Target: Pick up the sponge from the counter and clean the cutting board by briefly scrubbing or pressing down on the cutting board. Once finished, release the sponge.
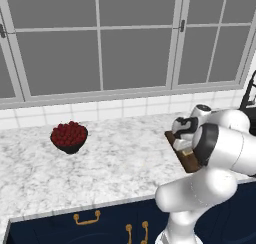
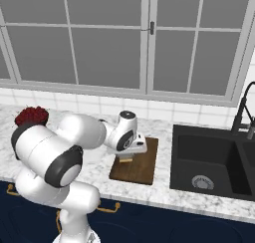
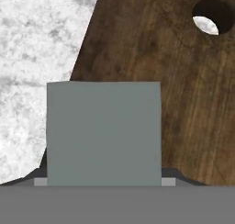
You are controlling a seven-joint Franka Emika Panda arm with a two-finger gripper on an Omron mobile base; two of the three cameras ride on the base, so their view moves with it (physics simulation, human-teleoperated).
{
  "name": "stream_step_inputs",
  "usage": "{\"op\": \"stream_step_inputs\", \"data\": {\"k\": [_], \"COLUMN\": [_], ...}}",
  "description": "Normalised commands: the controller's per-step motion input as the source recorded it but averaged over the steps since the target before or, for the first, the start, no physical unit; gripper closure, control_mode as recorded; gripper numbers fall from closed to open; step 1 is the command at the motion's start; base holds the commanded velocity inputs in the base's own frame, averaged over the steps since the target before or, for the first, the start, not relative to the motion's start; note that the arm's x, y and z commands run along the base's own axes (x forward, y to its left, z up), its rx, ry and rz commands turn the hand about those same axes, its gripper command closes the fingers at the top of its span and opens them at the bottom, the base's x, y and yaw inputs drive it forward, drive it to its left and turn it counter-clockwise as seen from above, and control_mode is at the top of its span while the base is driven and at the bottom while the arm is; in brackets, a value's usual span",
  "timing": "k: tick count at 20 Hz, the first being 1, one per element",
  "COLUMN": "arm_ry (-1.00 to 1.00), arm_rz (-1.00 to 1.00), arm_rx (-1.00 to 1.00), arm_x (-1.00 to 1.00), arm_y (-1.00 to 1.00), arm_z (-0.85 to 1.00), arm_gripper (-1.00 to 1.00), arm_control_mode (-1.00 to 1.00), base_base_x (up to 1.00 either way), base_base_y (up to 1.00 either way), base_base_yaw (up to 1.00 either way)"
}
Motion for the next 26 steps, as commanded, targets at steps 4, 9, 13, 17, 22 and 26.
{"op": "stream_step_inputs", "data": {"k": [4, 9, 13, 17, 22, 26], "arm_ry": [0.00, 0.00, 0.00, 0.00, -0.02, -0.08], "arm_rz": [-0.06, -0.05, -0.05, -0.05, -0.06, -0.08], "arm_rx": [0.00, 0.00, 0.00, 0.00, 0.00, 0.00], "arm_x": [0.53, 0.49, 0.50, 0.53, 0.30, -0.03], "arm_y": [0.00, 0.00, 0.00, 0.00, -0.13, -0.46], "arm_z": [0.00, 0.00, 0.00, 0.00, 0.00, -0.04], "arm_gripper": [1.00, 1.00, 1.00, 1.00, 1.00, 1.00], "arm_control_mode": [-1.00, -1.00, -1.00, -1.00, -1.00, -1.00], "base_base_x": [0.00, 0.00, 0.00, 0.00, 0.00, 0.00], "base_base_y": [0.00, 0.00, 0.00, 0.00, 0.00, 0.00], "base_base_yaw": [0.00, 0.00, 0.00, 0.00, 0.00, 0.00]}}
